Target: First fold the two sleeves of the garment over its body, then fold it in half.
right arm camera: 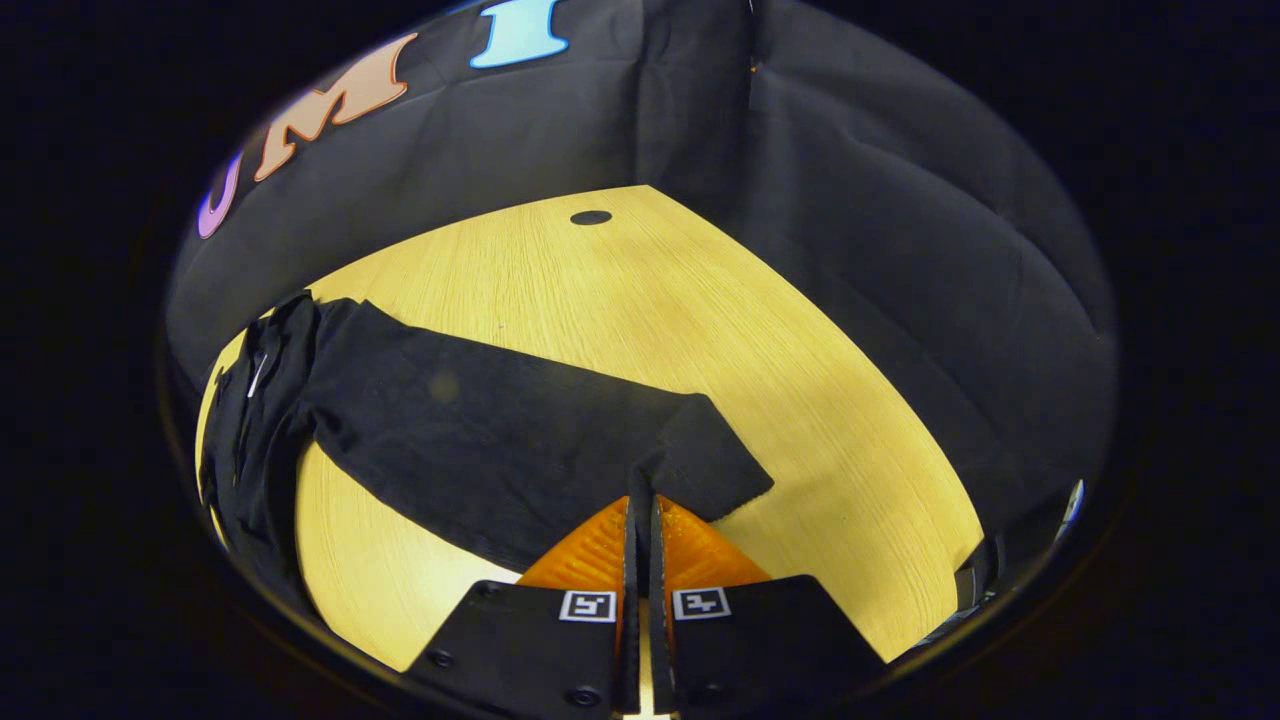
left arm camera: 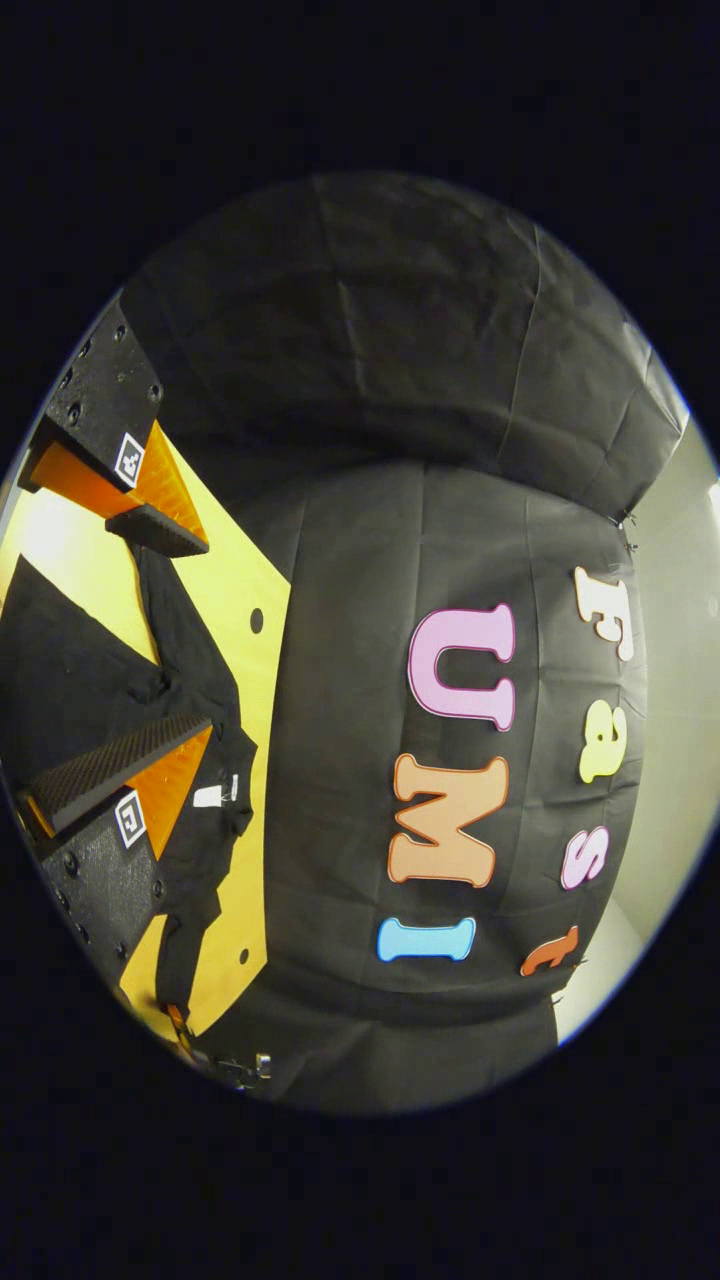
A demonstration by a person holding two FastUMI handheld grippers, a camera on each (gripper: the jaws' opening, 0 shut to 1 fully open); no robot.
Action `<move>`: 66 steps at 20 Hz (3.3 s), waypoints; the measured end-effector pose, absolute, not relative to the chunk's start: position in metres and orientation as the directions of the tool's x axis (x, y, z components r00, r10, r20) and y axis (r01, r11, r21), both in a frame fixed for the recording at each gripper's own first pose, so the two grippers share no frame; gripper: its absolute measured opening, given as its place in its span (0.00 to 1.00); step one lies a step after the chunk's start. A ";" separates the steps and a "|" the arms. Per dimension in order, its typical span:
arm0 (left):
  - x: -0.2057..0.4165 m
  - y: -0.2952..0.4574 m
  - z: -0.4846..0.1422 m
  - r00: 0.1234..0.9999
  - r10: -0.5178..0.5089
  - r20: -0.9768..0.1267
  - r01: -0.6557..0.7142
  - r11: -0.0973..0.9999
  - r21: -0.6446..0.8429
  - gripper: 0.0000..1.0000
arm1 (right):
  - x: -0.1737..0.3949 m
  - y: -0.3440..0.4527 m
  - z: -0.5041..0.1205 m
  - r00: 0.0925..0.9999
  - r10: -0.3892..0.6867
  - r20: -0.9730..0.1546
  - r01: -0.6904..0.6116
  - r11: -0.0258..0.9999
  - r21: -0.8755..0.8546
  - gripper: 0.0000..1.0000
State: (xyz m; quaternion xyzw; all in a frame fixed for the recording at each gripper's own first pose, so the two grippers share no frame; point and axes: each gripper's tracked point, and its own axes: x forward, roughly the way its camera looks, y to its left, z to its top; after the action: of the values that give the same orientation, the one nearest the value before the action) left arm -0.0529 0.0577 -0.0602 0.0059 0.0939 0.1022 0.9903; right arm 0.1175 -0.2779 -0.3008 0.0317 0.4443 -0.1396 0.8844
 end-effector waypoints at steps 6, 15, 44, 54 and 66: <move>-0.048 0.068 -0.061 0.969 0.158 -0.192 -0.154 0.987 0.034 0.93 | 0.134 -0.247 -0.250 0.650 -0.215 -0.728 0.288 0.957 -0.026 0.06; -0.031 0.085 -0.060 0.978 0.080 -0.190 -0.080 0.997 0.007 0.94 | 0.195 -0.119 -0.158 0.828 -0.089 -0.553 0.142 0.988 0.054 0.06; -0.072 0.134 -0.084 0.949 0.190 -0.251 -0.231 0.962 -0.144 0.94 | 0.248 0.328 -0.218 0.751 0.389 -0.534 -0.438 0.898 0.039 0.06; -0.081 0.129 -0.097 0.935 0.217 -0.279 -0.253 0.962 -0.100 0.92 | 0.258 0.354 -0.294 0.637 0.414 -0.651 -0.435 0.890 0.140 0.08; -0.084 0.139 -0.123 0.907 0.269 -0.324 -0.312 0.946 -0.088 0.93 | 0.271 0.347 -0.254 0.650 0.496 -0.576 -0.415 0.866 0.278 0.98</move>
State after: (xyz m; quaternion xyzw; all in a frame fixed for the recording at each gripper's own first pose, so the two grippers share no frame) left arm -0.0842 0.1390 -0.1227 -0.0690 0.1555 0.1489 0.9741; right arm 0.2710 0.3472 -0.2536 0.0608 0.3345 0.2515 0.9062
